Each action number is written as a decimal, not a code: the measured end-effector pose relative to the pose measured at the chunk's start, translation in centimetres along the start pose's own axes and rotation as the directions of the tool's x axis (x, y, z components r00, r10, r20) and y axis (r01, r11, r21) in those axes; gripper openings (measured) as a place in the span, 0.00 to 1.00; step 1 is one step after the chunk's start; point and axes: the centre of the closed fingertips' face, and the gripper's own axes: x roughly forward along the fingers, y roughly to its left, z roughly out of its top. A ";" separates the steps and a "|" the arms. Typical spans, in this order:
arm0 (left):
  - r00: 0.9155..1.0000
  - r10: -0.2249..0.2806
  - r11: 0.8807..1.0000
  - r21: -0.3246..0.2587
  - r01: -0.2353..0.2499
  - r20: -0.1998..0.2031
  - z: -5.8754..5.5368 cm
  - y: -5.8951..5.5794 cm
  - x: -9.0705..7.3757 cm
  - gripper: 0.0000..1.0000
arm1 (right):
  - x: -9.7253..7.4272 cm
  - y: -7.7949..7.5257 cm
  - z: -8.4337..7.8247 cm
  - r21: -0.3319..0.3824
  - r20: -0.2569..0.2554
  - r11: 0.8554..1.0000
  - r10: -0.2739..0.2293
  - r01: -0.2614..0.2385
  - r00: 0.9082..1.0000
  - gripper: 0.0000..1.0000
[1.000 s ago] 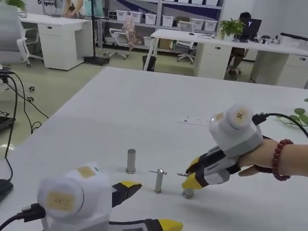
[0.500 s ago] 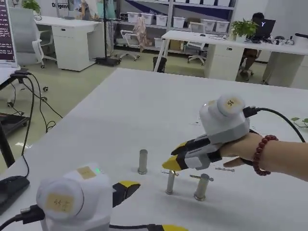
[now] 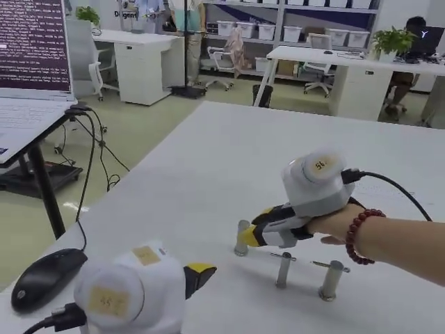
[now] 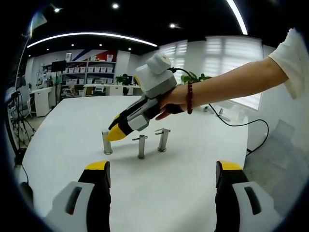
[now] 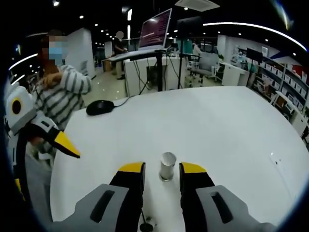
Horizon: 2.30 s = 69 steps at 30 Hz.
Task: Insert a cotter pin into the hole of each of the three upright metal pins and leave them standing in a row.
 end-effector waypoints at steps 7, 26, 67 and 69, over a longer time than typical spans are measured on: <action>1.000 0.011 1.000 -0.011 -0.011 0.010 0.1 -0.1 -0.2 0.96 | 1.0 -0.6 0.0 -0.001 -0.003 1.000 -0.028 0.028 1.000 0.26; 1.000 0.016 1.000 0.001 -0.016 0.004 0.5 0.3 -0.1 0.99 | 1.3 -0.9 -0.3 0.034 0.021 0.999 -0.036 0.036 0.999 0.14; 0.999 0.031 0.999 0.017 -0.031 0.030 1.7 1.3 -0.9 0.90 | -6.4 7.6 -2.4 -0.021 0.056 0.998 0.063 -0.062 0.996 0.13; 0.999 0.027 0.999 0.028 -0.028 0.034 1.7 1.0 -0.8 0.89 | -7.0 7.7 -3.0 -0.022 0.056 0.998 0.055 -0.054 0.997 0.13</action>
